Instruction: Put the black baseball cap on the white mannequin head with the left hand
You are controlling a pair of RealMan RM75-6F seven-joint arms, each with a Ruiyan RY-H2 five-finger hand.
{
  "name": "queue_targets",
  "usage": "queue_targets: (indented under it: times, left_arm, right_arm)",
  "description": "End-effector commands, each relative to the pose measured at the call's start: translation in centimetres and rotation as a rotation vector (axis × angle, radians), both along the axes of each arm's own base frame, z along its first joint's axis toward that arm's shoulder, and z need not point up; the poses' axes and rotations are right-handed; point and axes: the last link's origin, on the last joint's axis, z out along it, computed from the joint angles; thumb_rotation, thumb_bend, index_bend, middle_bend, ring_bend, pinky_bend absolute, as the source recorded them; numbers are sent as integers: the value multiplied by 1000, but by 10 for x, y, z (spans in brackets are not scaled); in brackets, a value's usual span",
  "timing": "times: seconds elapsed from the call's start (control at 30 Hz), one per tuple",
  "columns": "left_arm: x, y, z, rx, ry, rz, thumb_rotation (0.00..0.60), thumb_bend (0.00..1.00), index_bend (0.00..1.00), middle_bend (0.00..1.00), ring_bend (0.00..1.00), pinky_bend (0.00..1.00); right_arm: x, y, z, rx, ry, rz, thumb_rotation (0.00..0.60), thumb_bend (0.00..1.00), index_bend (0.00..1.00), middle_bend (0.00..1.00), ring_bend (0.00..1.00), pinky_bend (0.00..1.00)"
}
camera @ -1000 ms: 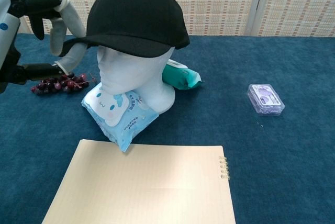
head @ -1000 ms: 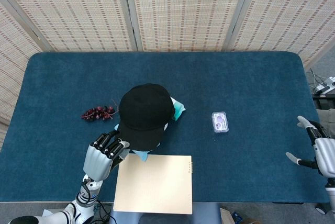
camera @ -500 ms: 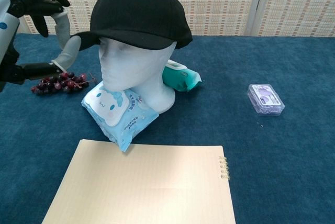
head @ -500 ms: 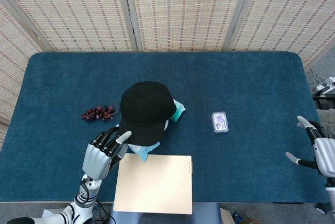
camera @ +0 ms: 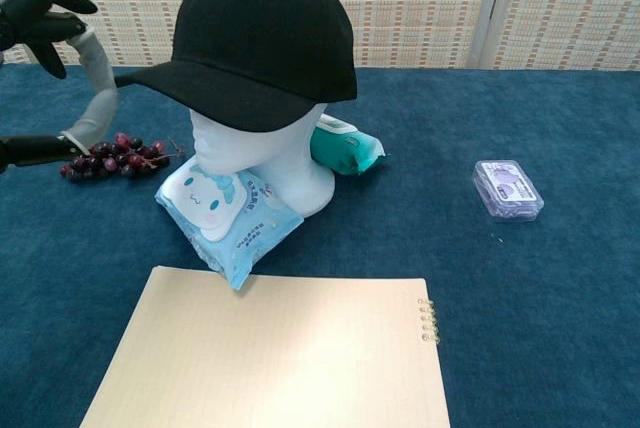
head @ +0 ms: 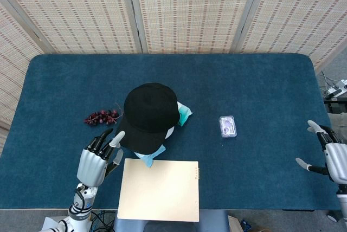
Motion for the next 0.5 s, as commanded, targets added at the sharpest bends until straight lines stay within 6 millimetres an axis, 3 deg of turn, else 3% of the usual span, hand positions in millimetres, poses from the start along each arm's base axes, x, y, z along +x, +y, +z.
queue_targets:
  times: [0.03, 0.5]
  left_arm:
    - [-3, 0, 3, -1, -4, 11, 600, 392, 141, 311, 230, 459]
    - [-15, 0, 10, 7, -14, 63, 600, 392, 141, 311, 230, 457]
  right_arm:
    - [0, 0, -1, 2, 2, 1, 600, 28, 81, 265, 144, 499]
    - [1, 0, -2, 2, 5, 0, 600, 28, 81, 265, 145, 499]
